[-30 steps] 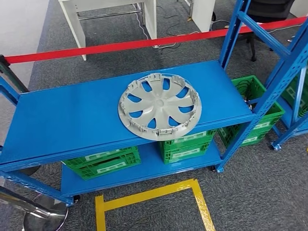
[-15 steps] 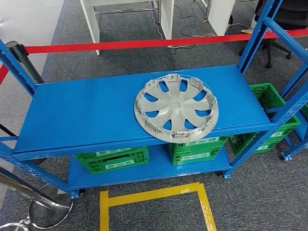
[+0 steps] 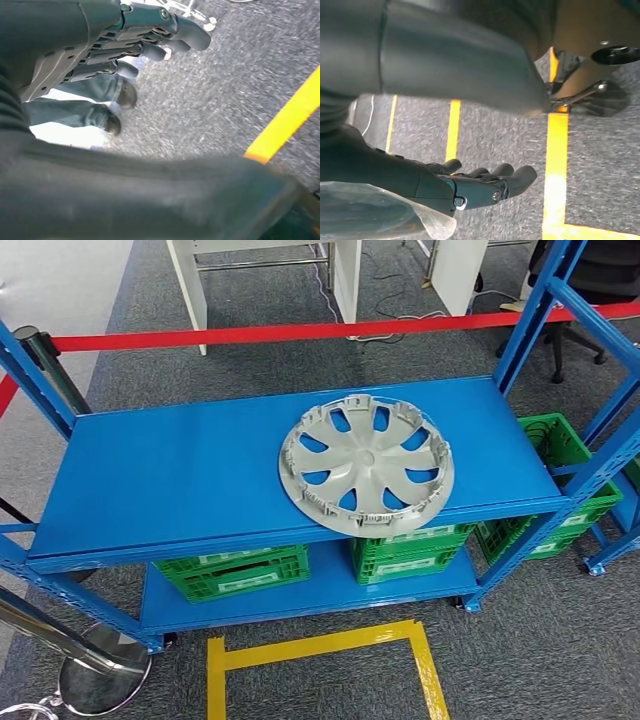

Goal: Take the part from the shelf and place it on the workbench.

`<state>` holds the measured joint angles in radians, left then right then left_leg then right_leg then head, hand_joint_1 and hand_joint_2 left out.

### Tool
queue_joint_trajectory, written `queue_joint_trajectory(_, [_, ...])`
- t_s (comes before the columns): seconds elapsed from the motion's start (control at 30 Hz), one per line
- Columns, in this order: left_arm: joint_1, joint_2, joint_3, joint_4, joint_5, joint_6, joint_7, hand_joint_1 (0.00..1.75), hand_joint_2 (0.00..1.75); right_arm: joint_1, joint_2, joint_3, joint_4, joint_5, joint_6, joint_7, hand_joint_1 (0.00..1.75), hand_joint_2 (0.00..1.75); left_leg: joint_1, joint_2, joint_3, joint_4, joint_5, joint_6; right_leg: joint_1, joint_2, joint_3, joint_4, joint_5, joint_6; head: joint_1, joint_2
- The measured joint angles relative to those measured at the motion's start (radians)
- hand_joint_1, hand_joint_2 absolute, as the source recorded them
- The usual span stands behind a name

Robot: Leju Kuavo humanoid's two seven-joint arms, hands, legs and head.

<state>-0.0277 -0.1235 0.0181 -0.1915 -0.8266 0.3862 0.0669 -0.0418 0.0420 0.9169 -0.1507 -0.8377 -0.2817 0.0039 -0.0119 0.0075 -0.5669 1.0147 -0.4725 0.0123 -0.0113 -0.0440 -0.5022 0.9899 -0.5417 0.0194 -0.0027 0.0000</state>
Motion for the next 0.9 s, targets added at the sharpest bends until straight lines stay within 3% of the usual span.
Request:
queue_joint_trajectory(0.6, [0.0,-0.001,0.004,0.0,-0.005,-0.012,-0.009,0.0,0.0,0.004,0.0,-0.009,0.0,0.029,0.019,-0.019,0.0,0.0,0.001,0.0,0.001,0.0,0.0,0.0,0.001,0.0,0.006,0.0,0.0,0.0,0.0,0.0])
queue_joint_trajectory(0.87, [0.001,-0.001,0.004,0.0,-0.022,-0.012,0.007,0.0,0.0,0.006,0.0,-0.009,0.0,0.021,0.018,0.016,0.0,0.0,0.001,0.0,0.001,0.0,0.0,0.0,0.001,0.0,0.007,0.0,0.0,0.0,0.0,0.0])
queue_joint_trajectory(0.9, [0.001,-0.001,0.004,0.0,-0.022,-0.012,0.007,0.0,0.44,0.006,0.0,-0.009,0.0,0.021,0.017,0.018,0.0,0.0,0.001,0.0,0.001,0.0,0.0,0.0,0.001,0.0,0.007,0.0,0.0,0.0,0.0,0.0])
